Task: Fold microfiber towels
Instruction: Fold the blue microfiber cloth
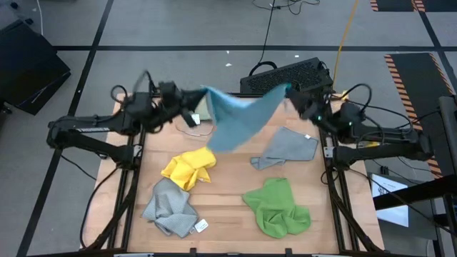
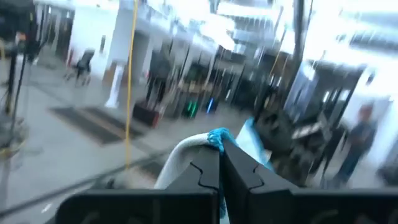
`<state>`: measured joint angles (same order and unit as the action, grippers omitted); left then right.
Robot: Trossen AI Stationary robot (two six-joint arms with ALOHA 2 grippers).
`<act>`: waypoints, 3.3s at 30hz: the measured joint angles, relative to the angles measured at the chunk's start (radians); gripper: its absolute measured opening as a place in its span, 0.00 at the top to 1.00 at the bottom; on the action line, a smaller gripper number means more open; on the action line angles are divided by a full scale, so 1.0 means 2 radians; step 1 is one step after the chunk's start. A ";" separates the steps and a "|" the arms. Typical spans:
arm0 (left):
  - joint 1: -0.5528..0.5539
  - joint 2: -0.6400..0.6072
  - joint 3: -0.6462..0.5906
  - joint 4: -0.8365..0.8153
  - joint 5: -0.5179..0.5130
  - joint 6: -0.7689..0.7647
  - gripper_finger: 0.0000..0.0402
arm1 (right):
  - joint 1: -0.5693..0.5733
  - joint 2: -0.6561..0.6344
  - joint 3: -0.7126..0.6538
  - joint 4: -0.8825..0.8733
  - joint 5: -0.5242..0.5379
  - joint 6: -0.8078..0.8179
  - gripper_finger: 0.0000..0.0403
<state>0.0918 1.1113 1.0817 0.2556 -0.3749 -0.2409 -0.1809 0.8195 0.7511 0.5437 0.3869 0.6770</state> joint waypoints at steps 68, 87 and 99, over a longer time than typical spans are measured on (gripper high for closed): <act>-0.311 0.200 0.001 -0.086 0.250 -0.473 0.99 | 0.305 -0.025 -0.029 -0.438 -0.477 0.289 1.00; -0.269 0.242 0.000 -0.262 0.144 -0.439 0.99 | 0.317 -0.053 -0.054 -0.442 -0.307 0.267 1.00; -0.265 0.267 0.000 -0.239 0.152 -0.455 0.99 | 0.214 -0.049 -0.058 -0.554 -0.166 0.163 1.00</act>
<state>-0.4381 1.6458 1.0809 -0.2221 -0.0718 -1.1513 0.2480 0.7208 0.6346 -0.5648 0.0541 1.0021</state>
